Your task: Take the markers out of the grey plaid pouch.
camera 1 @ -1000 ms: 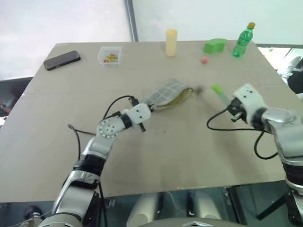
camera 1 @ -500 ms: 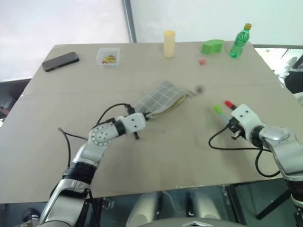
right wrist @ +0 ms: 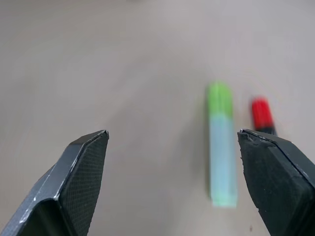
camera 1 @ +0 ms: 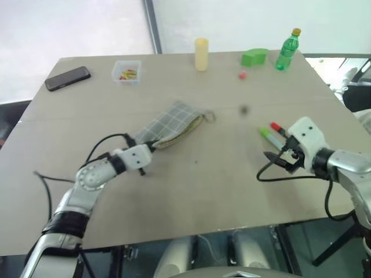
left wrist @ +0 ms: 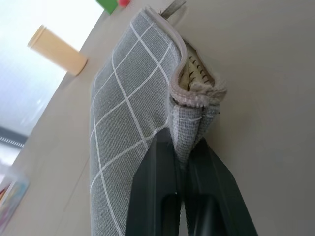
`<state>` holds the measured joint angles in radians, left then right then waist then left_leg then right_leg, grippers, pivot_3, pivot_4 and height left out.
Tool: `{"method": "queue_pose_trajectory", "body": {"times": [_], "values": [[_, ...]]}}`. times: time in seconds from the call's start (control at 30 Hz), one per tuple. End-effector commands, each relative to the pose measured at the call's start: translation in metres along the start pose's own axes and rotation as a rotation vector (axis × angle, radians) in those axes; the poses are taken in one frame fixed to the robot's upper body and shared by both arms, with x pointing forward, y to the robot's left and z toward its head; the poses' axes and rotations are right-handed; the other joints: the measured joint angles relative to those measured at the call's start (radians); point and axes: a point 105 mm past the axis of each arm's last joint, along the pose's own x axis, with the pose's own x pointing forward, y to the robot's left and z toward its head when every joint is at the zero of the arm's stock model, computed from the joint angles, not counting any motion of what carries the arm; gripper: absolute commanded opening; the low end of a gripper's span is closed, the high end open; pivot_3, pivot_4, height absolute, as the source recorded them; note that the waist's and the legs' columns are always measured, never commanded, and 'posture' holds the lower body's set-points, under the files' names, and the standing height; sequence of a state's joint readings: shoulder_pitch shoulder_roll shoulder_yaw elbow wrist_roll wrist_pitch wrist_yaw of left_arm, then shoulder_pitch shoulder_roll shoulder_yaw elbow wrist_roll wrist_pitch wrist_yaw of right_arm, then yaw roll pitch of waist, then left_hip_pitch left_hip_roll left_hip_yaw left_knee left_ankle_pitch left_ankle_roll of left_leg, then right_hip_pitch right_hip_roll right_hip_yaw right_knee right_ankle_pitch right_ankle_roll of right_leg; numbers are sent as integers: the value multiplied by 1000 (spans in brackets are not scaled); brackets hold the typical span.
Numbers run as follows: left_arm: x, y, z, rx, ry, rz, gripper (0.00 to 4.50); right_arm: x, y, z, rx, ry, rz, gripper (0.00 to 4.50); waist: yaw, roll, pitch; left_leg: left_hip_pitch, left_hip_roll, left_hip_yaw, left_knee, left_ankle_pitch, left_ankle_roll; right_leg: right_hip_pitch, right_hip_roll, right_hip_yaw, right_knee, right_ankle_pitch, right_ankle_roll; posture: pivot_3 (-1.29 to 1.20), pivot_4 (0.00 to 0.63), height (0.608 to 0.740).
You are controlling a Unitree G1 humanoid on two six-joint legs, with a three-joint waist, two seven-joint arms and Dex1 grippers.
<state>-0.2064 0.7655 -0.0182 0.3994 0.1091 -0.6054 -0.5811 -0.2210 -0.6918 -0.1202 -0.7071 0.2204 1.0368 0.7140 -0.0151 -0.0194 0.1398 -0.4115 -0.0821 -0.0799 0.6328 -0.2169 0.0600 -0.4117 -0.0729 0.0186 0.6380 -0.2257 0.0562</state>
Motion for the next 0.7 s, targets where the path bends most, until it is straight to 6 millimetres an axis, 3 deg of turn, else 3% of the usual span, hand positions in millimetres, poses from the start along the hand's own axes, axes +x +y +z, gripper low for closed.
{"method": "queue_pose_trajectory", "body": {"times": [0.03, 0.17, 0.27, 0.4, 0.5, 0.6, 0.7], "values": [[-37, -5, -31, -11, 138, 4, 0, -10, 10, 19, -59, -105, 32, 4275, -1, 1, 0, 0, 0, 0, 0, 0, -1, 0, 0, 0, 0, 0, 0, 0, 150, 740], [-66, -13, -39, -67, 183, 7, 0, -14, 26, 18, -79, -132, 104, 4275, 0, 3, -2, 2, 0, 1, 0, -1, -1, 1, -1, 1, 0, 0, 0, 0, 150, 740], [-76, -17, -37, -135, 168, 12, 870, -14, 28, 18, -69, -149, 116, 4420, -1, 4, -3, 2, 0, 2, 0, -1, -1, 1, -1, 1, 0, 0, 0, 0, 150, 740], [-85, -10, -30, -206, 142, 79, 2711, -13, 23, 19, -103, -171, 81, 4420, 5, 4, -3, 0, 0, 2, 0, -1, -1, 1, -2, 0, -2, 0, 0, 0, 150, 740], [-91, -6, -6, -534, 17, 102, 4063, -13, 20, 25, -115, -253, 52, 4420, 8, 3, -3, -2, 0, 1, 0, -1, -1, 1, -3, -1, -4, 0, 0, 0, 150, 740], [-100, -12, 36, -803, -135, -34, 4110, -21, 16, 13, -28, -234, 88, 4460, 4, 1, -2, -3, 0, 1, 0, -2, 0, 1, -3, -1, -5, 0, 0, 0, 150, 740], [-99, -15, 59, -926, -179, -111, 4110, -28, 10, -1, -32, -182, 81, 4460, 17, 2, -1, -3, -1, 1, 1, -3, 1, 2, -3, -2, -7, 0, 0, 0, 150, 740]]}}
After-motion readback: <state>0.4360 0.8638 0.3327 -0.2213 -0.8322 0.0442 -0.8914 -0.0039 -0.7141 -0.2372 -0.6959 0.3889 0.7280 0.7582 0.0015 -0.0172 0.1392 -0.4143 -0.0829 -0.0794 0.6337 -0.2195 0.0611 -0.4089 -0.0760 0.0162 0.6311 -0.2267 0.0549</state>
